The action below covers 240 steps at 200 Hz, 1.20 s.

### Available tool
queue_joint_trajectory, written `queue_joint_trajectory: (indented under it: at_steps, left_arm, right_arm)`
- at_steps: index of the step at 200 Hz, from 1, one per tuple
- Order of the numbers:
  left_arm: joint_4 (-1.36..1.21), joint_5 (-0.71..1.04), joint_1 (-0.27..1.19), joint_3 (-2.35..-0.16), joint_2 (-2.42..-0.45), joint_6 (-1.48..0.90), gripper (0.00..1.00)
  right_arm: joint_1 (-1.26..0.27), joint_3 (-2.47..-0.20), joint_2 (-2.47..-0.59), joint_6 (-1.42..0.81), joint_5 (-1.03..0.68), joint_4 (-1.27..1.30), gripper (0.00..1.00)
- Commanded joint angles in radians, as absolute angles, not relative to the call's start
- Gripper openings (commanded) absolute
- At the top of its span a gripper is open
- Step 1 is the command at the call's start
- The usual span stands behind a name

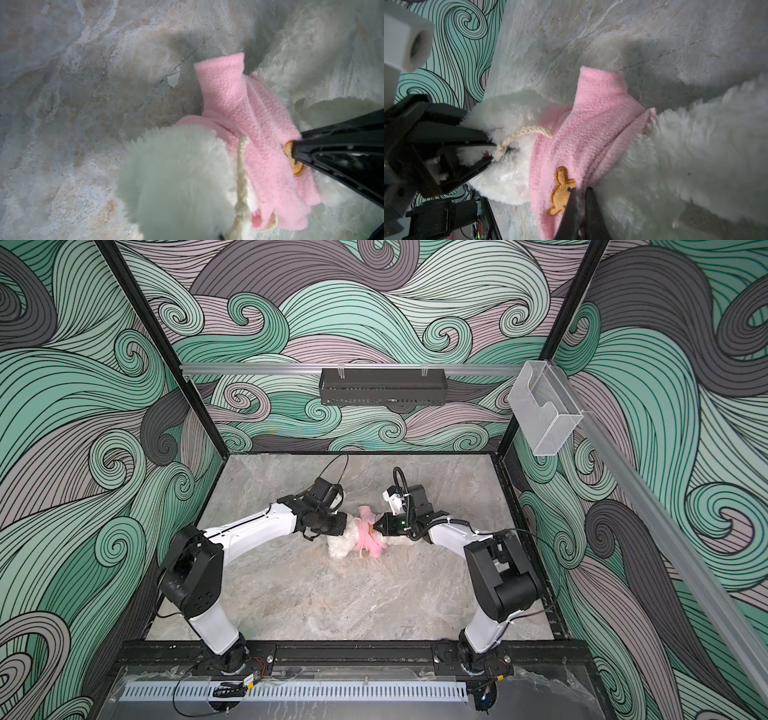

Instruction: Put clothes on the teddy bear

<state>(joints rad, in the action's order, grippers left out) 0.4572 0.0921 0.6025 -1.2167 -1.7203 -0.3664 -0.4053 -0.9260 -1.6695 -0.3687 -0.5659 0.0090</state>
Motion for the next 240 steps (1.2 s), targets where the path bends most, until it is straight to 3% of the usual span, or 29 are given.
queue_joint_trajectory:
  at_steps: [1,22,64,82,99,123,148,166,203,240]
  left_arm:
    - [0.41,0.077,0.614,-1.157,-1.648,-0.241,0.0]
    - [0.342,0.051,0.614,-1.077,-1.614,-0.167,0.0]
    - [0.25,-0.01,0.607,-0.959,-1.564,-0.156,0.0]
    - [0.227,-0.001,0.597,-0.93,-1.55,-0.16,0.0]
    - [0.224,0.023,0.594,-0.938,-1.553,-0.171,0.0]
    - [0.214,0.106,0.594,-0.979,-1.579,-0.22,0.0]
    - [0.183,0.194,0.591,-0.999,-1.595,-0.269,0.0]
    - [0.177,0.238,0.588,-1.011,-1.601,-0.289,0.0]
    - [0.191,0.274,0.586,-1.036,-1.604,-0.326,0.0]
    - [0.216,0.308,0.584,-1.053,-1.611,-0.385,0.0]
  right_arm:
    - [-0.344,-0.813,-1.573,-0.451,-0.435,0.129,0.04]
    - [-0.255,-0.653,-1.465,-0.571,-0.353,0.273,0.0]
    - [-0.132,-0.481,-1.329,-0.644,-0.207,0.296,0.0]
    - [-0.086,-0.483,-1.309,-0.63,-0.222,0.277,0.0]
    - [-0.081,-0.527,-1.329,-0.575,-0.363,0.303,0.0]
    - [-0.155,-0.631,-1.389,-0.479,-0.555,0.256,0.25]
    - [-0.192,-0.677,-1.302,-0.332,-0.447,0.038,0.4]
    - [-0.236,-0.695,-1.234,-0.255,-0.389,-0.035,0.44]
    - [-0.423,-0.753,-1.317,-0.241,-0.464,-0.031,0.42]
    - [-0.508,-0.774,-1.463,-0.32,-0.46,0.065,0.29]
